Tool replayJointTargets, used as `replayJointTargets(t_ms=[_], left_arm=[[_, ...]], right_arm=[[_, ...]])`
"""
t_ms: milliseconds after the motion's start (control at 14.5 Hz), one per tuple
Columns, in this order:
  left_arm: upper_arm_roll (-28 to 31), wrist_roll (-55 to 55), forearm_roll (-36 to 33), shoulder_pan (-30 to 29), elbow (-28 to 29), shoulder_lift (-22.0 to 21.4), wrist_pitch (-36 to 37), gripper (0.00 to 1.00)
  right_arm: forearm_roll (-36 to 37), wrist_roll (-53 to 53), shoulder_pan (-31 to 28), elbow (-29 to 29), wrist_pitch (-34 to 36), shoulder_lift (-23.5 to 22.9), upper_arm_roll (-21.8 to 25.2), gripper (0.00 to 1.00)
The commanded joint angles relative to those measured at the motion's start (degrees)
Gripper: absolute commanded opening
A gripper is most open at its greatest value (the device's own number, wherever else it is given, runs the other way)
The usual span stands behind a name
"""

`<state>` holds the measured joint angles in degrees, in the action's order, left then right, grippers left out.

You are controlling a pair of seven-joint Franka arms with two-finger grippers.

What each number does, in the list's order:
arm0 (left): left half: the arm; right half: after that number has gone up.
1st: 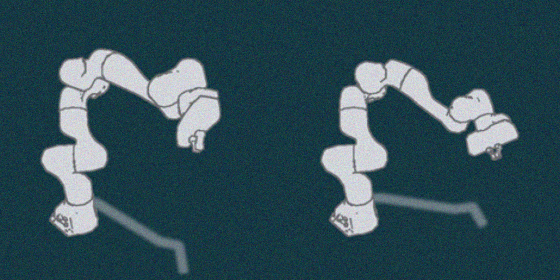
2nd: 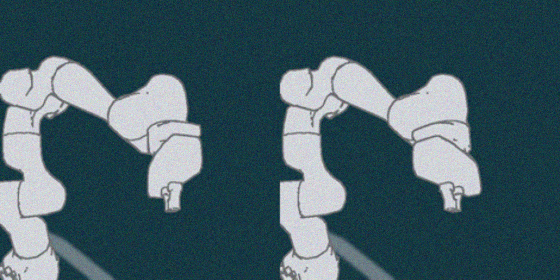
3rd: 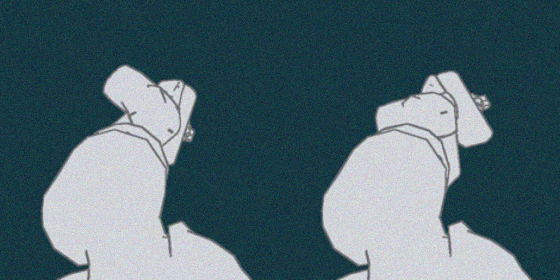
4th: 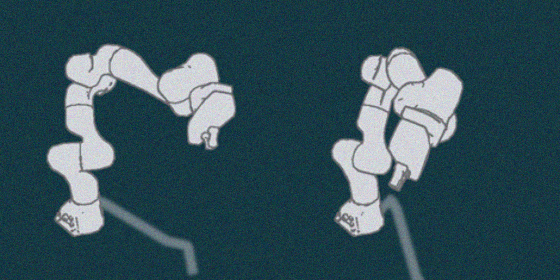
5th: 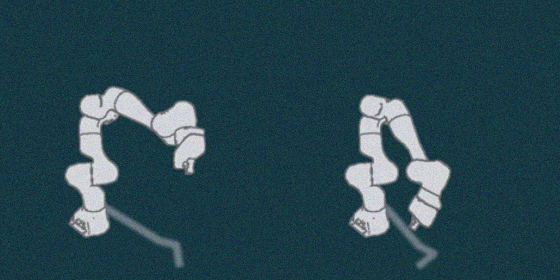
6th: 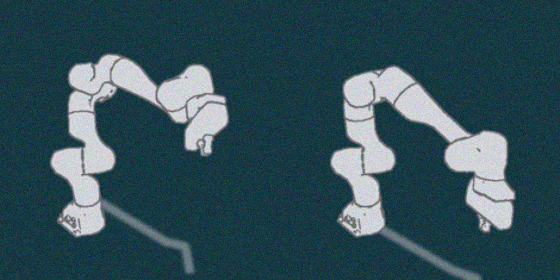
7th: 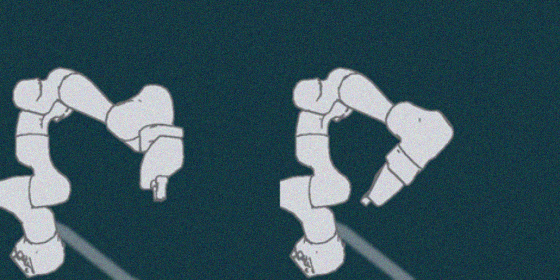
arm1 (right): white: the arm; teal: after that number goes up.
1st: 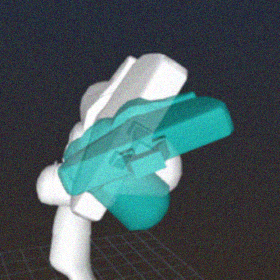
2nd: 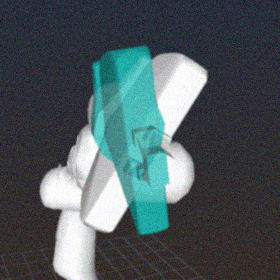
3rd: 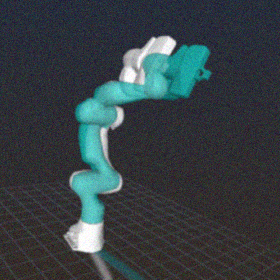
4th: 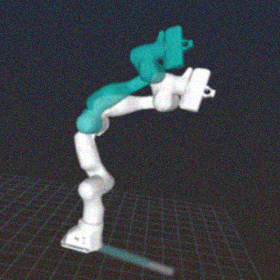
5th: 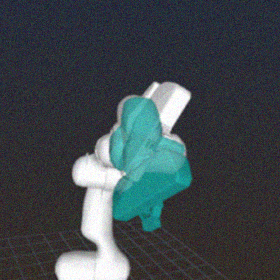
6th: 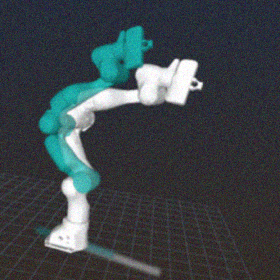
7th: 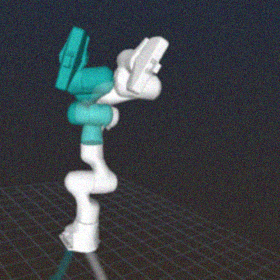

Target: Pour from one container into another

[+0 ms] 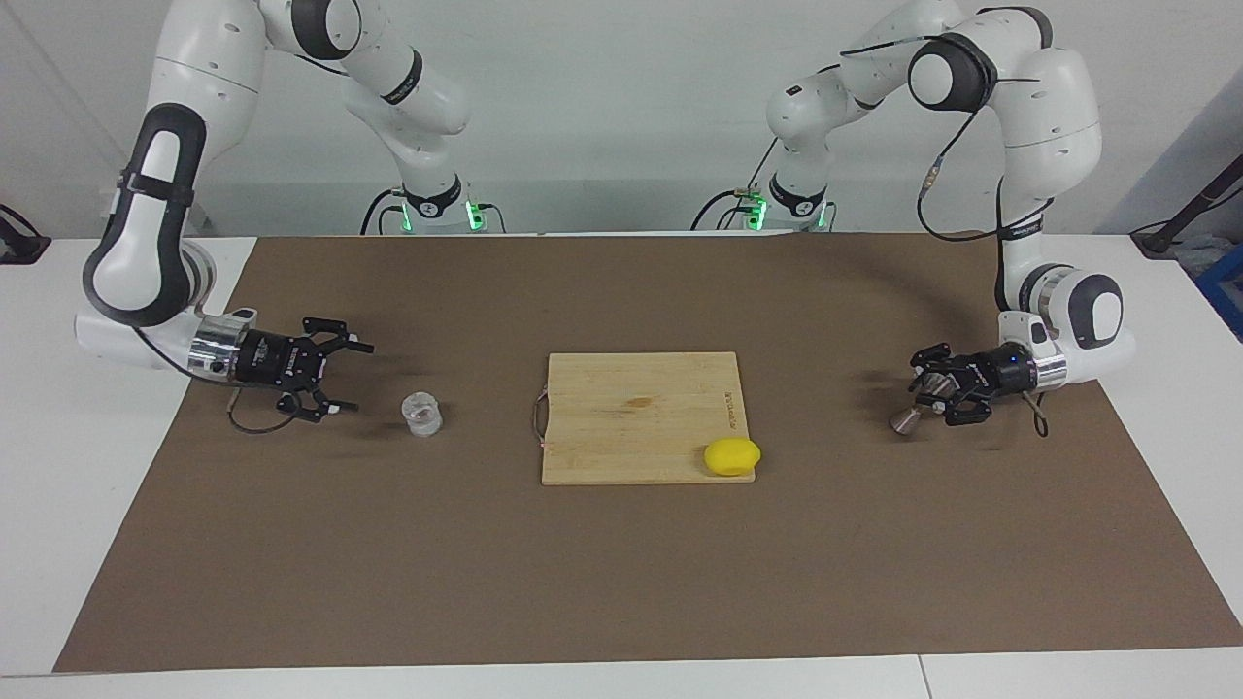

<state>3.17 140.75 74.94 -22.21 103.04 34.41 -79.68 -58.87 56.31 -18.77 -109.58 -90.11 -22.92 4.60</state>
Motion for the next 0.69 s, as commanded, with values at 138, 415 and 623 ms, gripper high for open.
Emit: replayJointTargets(t_ms=[138,415,623], left_arm=[[-0.1,-6.3,-0.1,0.8,0.0,-0.7,2.1,0.0],[-0.2,-9.1,0.3,3.5,2.1,-3.5,2.3,0.01],[-0.2,-10.9,0.4,4.9,5.3,-7.9,1.5,0.01]], right_arm=[[-1.7,-2.8,-0.1,-1.9,-1.9,-0.5,-0.6,1.0],[-2.3,-6.9,0.0,-2.0,-3.5,-1.7,-0.8,1.0],[-2.5,-11.6,0.1,-3.7,-5.7,-2.0,-0.9,1.0]])
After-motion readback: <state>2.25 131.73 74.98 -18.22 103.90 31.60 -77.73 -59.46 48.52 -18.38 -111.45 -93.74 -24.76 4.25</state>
